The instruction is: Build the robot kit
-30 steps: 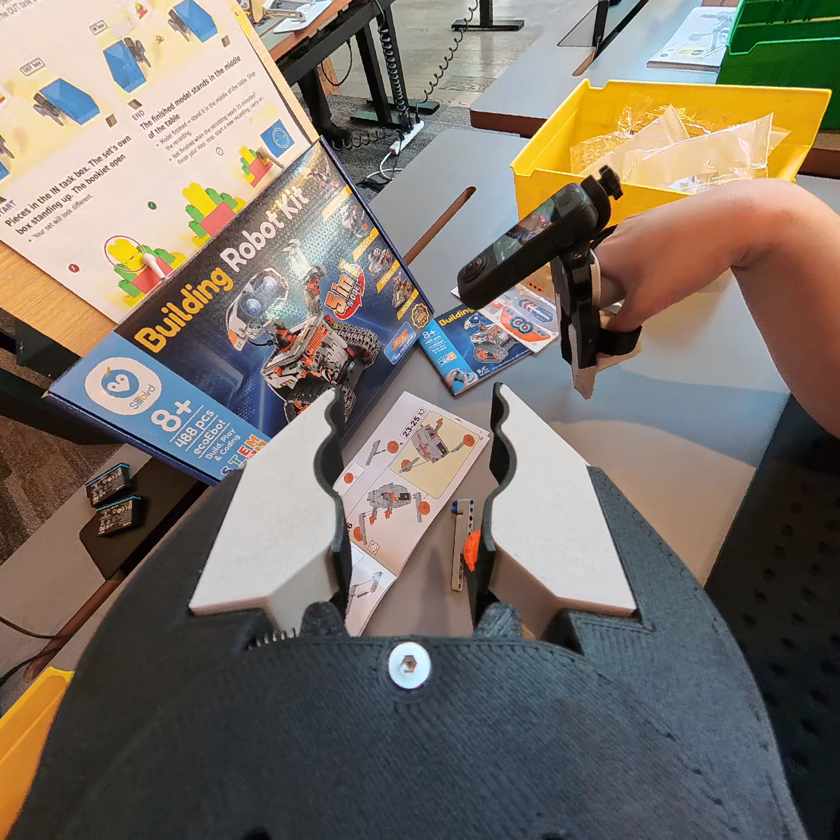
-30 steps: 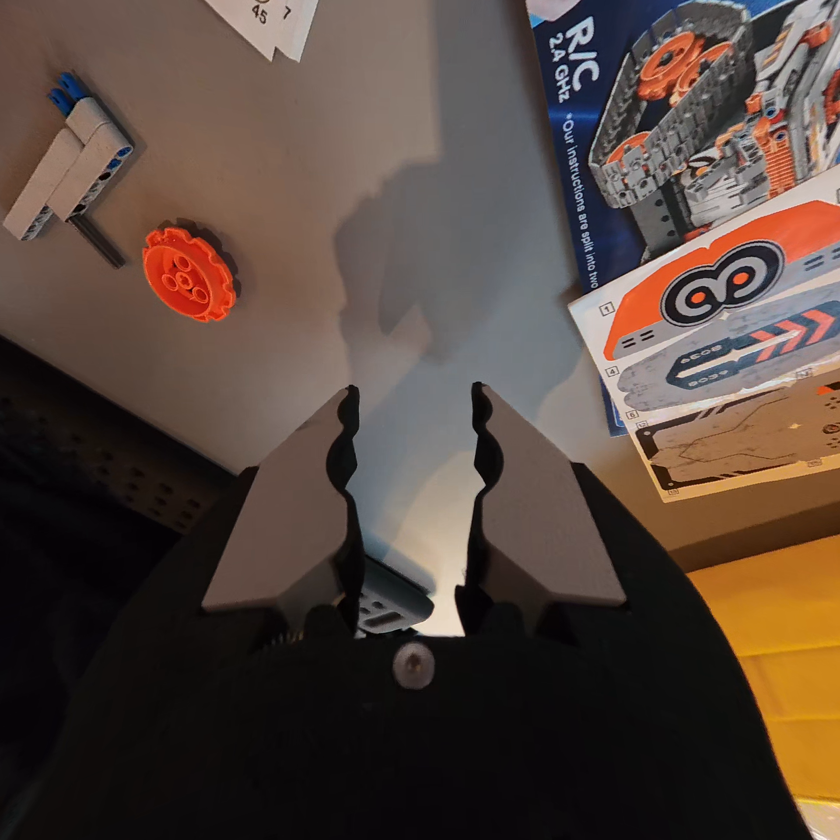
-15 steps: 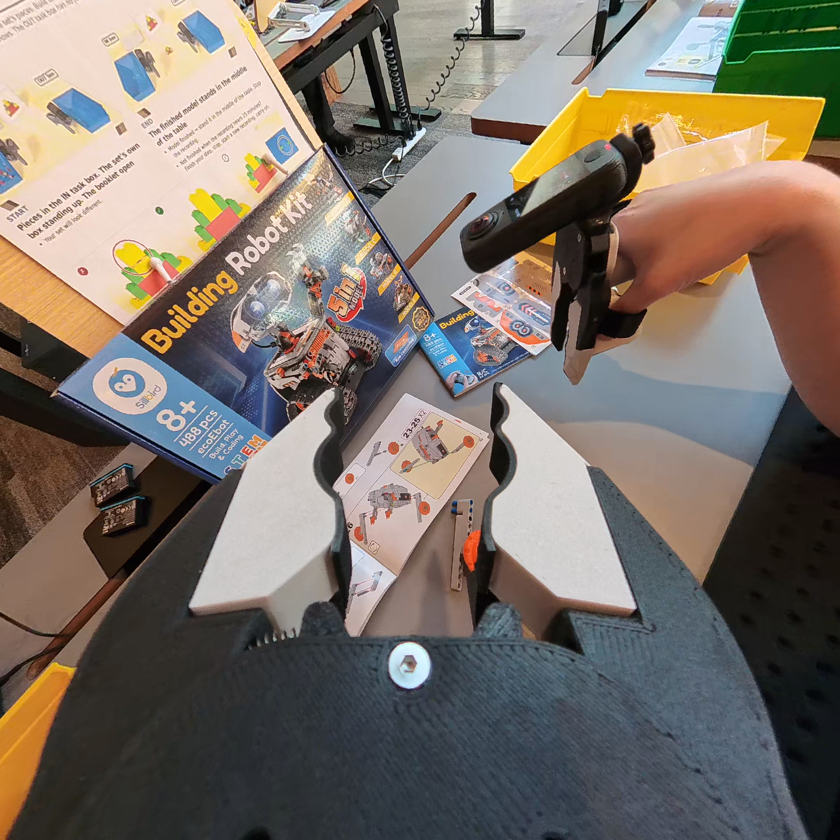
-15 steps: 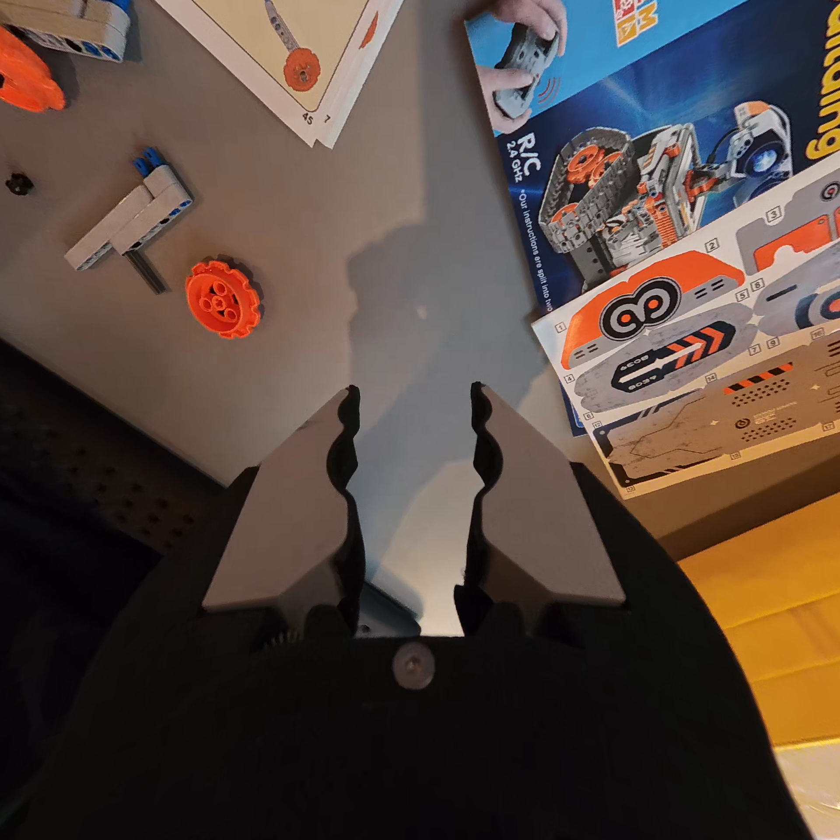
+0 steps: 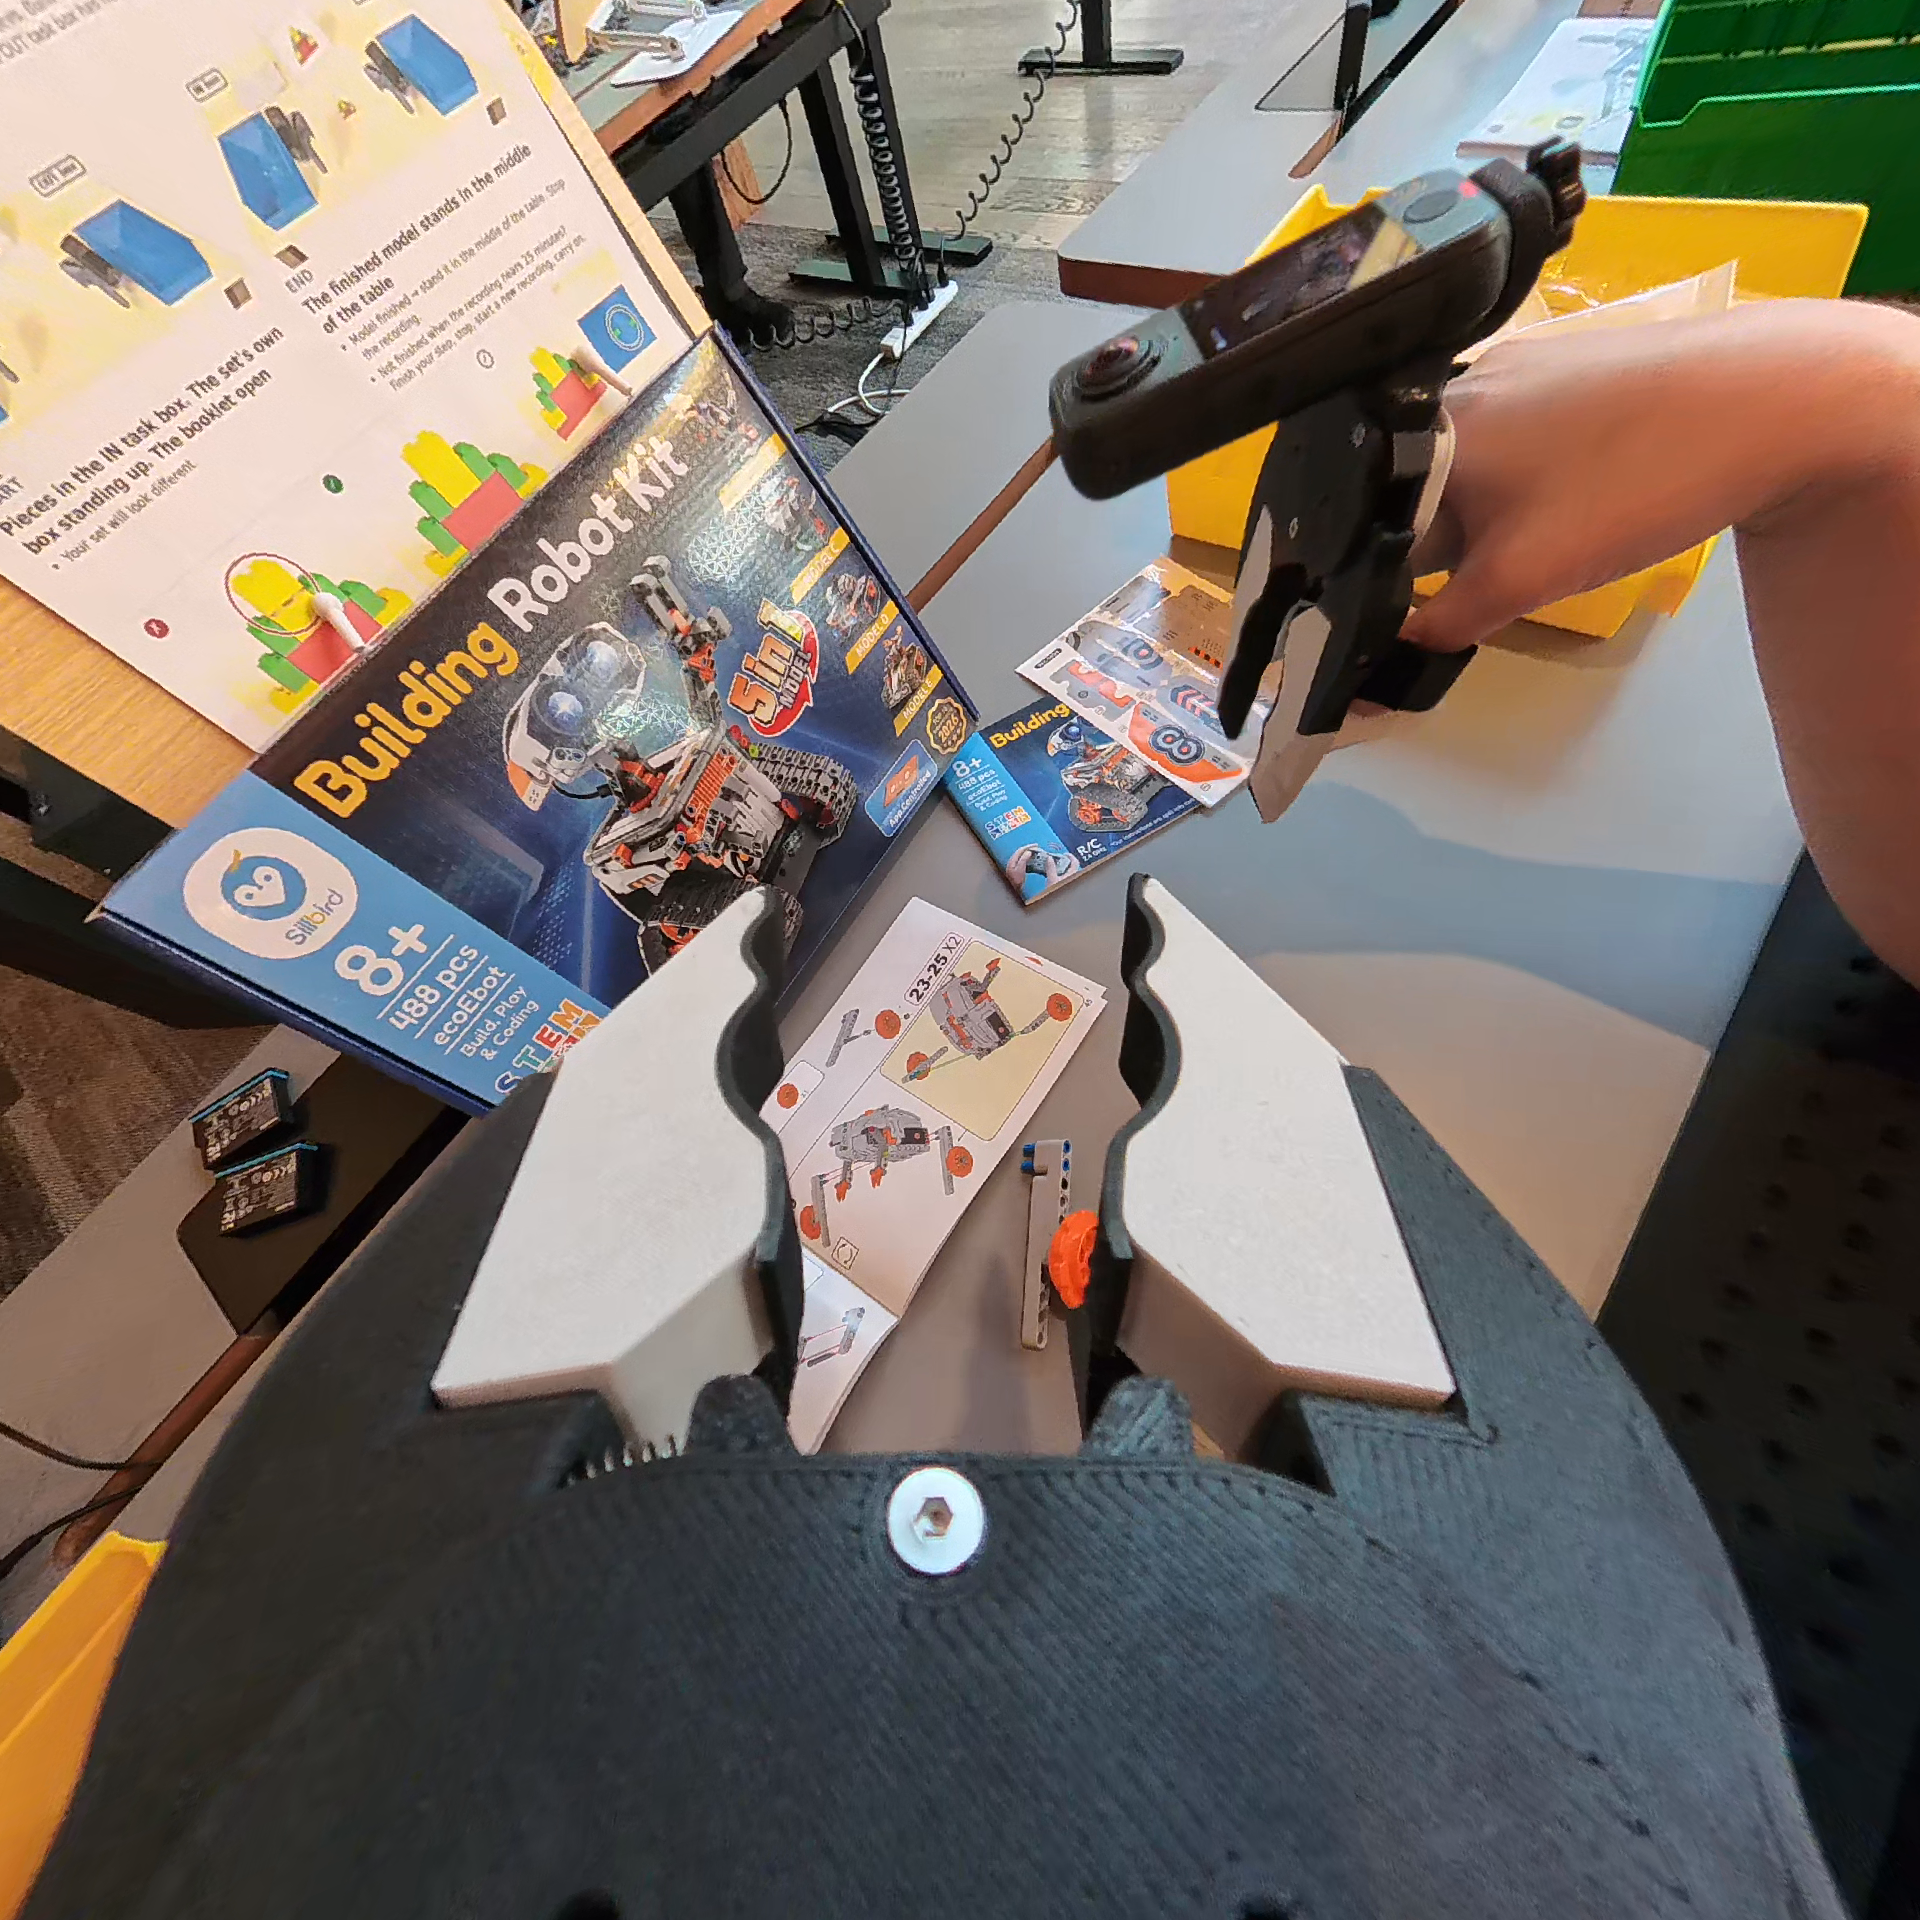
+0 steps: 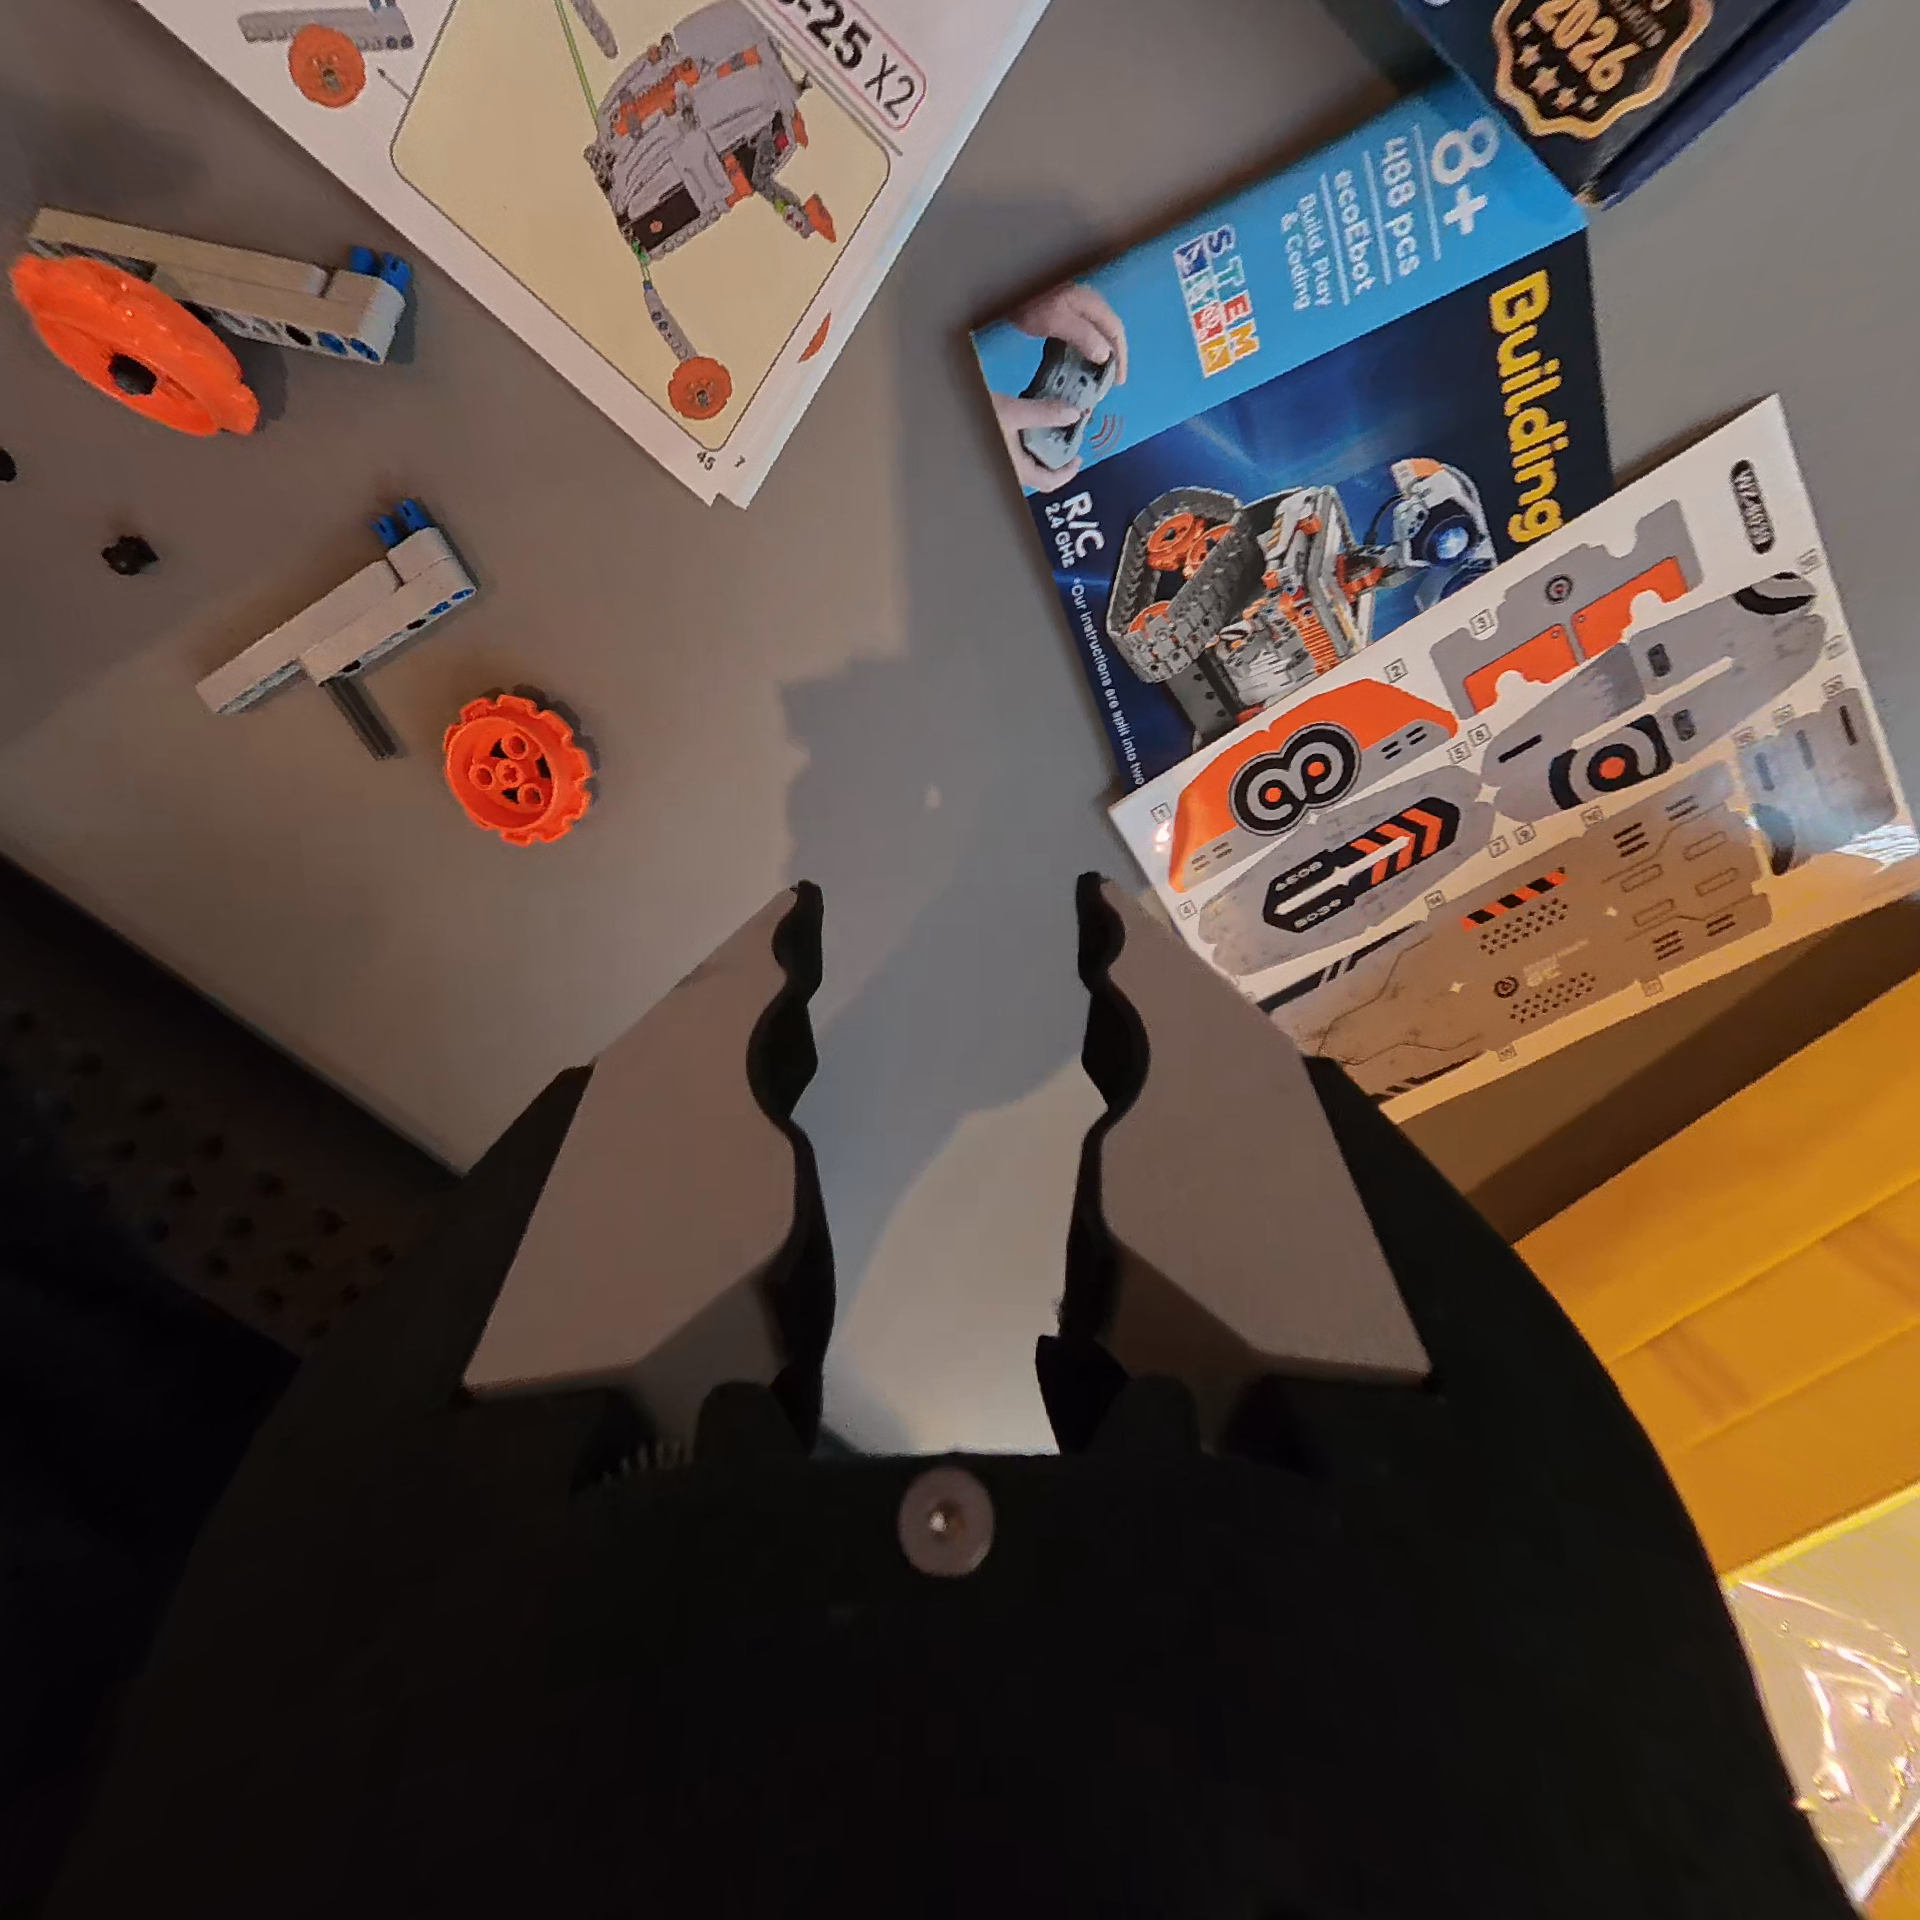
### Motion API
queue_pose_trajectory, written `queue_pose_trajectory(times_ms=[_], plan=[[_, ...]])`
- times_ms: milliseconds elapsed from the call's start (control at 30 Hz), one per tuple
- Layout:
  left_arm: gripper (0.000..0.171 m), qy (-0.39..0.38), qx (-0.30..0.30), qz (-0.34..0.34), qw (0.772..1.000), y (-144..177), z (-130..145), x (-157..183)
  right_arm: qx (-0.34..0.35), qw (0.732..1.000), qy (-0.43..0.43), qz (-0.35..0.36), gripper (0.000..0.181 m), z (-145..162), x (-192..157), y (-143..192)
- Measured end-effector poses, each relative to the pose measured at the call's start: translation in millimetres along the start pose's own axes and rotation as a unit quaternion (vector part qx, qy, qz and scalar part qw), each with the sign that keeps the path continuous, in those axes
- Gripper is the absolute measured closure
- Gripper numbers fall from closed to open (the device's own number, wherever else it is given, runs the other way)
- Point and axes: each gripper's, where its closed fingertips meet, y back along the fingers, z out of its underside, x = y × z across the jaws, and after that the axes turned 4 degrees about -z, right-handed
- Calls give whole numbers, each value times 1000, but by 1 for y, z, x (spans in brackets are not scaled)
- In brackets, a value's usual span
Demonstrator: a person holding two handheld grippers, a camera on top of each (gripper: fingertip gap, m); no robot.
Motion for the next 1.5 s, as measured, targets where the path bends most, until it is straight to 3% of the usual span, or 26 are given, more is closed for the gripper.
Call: queue_pose_trajectory(times_ms=[433,867,1000,1200,1500], plan=[[108,-2,-1,2,1000,0,0,2,136,990,0,29,132,-35,10,38],[107,0,-4,5,1000,-2,1,2,283,958,-6,43,131,-66,15,83],[107,-2,-9,8,1000,-4,2,5,355,934,-7,36,130,-79,13,107],[107,-7,-15,12,1000,-8,3,8,483,875,-18,26,124,-93,11,155],[107,0,-19,11,1000,-7,6,5,544,838,-39,-1,123,-93,12,179]])
